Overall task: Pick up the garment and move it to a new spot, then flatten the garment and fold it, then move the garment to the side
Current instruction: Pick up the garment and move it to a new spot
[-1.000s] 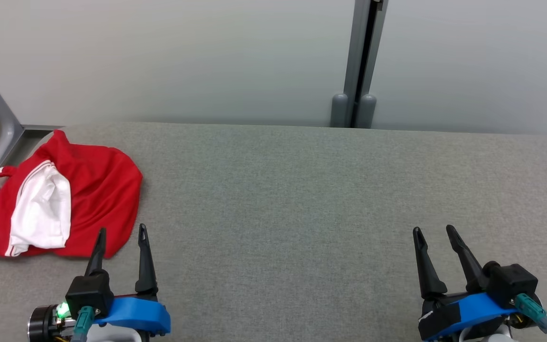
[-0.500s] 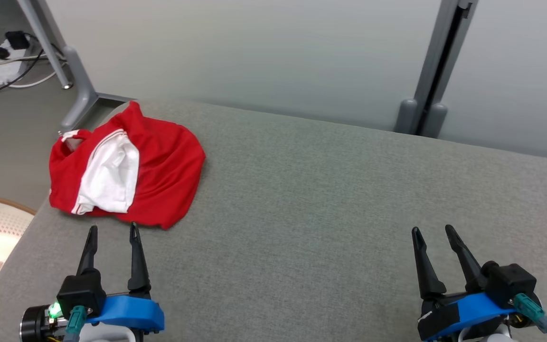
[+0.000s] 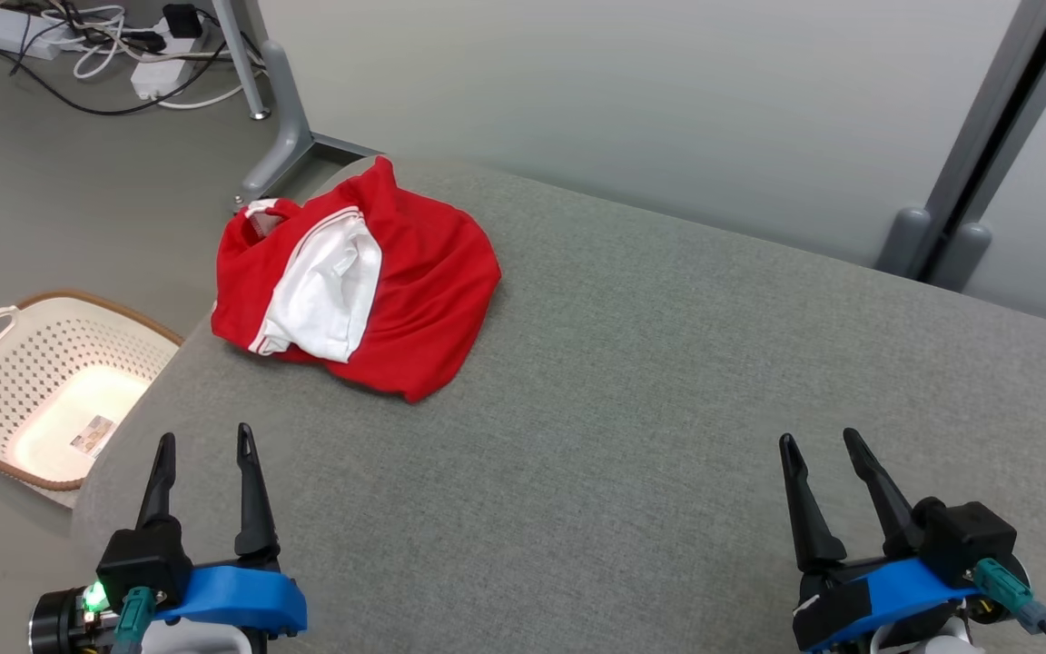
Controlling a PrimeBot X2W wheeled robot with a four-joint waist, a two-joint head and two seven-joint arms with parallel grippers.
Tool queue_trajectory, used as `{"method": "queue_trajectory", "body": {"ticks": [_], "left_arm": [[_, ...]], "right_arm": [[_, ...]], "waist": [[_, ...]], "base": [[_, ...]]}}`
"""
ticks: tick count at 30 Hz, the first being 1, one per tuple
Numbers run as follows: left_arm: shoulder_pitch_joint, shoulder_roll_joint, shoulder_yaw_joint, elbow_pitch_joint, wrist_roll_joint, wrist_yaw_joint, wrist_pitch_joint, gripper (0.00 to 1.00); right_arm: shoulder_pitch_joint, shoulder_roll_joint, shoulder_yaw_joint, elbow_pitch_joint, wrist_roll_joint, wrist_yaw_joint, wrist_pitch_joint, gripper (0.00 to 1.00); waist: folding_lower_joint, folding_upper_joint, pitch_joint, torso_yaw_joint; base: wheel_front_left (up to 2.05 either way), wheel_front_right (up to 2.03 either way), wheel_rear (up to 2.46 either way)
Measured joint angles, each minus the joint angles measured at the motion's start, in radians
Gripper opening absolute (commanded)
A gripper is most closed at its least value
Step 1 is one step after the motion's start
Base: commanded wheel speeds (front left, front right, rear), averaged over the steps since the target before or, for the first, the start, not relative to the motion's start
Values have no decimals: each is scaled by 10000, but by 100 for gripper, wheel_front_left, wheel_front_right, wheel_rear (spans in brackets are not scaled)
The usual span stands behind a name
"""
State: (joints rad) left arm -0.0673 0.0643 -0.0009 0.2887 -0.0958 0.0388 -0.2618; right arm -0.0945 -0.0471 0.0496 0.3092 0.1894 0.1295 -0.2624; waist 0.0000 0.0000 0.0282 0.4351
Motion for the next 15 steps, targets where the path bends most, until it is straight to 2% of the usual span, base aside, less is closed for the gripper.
{"method": "queue_trajectory", "body": {"ticks": [8,15], "left_arm": [[85,17,153,0,-17,21,0,100],[46,82,324,-215,-44,86,-4,100]], "right_arm": [[-30,0,100,71,6,0,0,100],[-65,2,257,111,29,0,0,100]], "waist": [[0,1,32,297],[0,0,70,33]], "base": [[0,0,0],[0,0,0]]}}
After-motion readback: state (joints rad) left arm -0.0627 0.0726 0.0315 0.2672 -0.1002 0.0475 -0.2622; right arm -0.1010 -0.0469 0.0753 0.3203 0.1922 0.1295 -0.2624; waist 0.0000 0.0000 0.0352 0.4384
